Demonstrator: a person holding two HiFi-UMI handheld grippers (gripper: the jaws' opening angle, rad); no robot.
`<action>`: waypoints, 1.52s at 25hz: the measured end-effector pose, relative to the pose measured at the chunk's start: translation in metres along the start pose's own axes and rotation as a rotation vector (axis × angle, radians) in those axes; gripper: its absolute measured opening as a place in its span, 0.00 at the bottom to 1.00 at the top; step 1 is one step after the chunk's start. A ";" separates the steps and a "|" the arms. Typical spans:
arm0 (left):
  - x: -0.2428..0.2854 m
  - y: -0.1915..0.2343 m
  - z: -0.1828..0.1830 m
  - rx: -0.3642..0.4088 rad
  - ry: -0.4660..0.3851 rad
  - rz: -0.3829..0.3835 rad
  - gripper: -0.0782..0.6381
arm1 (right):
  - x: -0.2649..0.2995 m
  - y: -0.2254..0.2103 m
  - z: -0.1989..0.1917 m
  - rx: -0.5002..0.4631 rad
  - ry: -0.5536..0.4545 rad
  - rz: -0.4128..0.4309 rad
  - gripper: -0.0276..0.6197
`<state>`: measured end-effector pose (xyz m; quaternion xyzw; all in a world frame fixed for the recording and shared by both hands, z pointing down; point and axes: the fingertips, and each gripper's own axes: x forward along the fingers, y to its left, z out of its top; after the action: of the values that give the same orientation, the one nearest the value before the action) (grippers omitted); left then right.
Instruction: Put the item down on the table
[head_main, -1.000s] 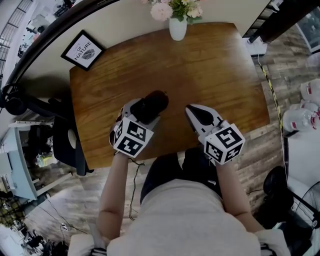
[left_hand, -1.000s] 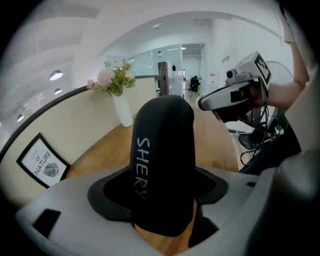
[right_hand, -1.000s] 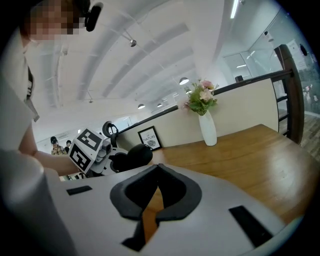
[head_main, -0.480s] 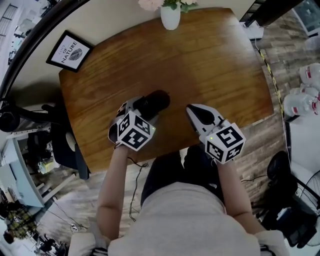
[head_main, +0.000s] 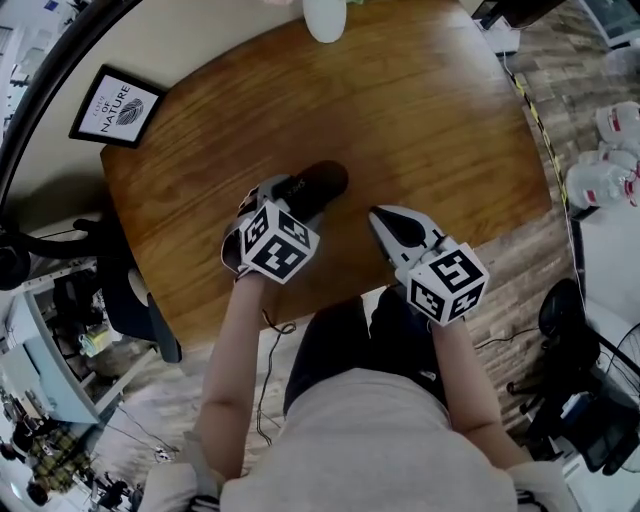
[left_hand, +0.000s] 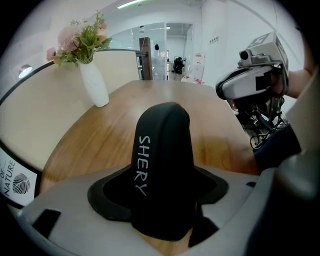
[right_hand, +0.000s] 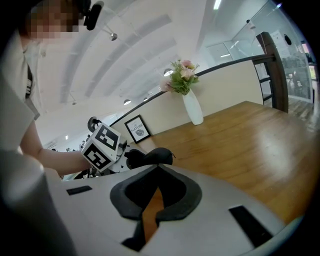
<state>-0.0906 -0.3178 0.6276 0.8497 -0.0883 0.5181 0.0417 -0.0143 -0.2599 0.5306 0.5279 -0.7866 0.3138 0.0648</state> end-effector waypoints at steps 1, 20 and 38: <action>0.002 0.000 0.001 0.004 0.001 -0.002 0.60 | 0.000 -0.001 -0.002 0.005 0.002 -0.005 0.06; 0.012 -0.004 0.011 0.007 -0.028 -0.032 0.61 | -0.007 -0.013 -0.009 0.004 0.019 -0.046 0.06; -0.015 -0.010 0.029 -0.227 -0.143 -0.029 0.71 | -0.024 -0.008 0.015 -0.072 -0.003 0.026 0.06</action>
<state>-0.0701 -0.3107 0.6009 0.8755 -0.1368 0.4422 0.1385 0.0065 -0.2511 0.5120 0.5153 -0.8042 0.2854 0.0787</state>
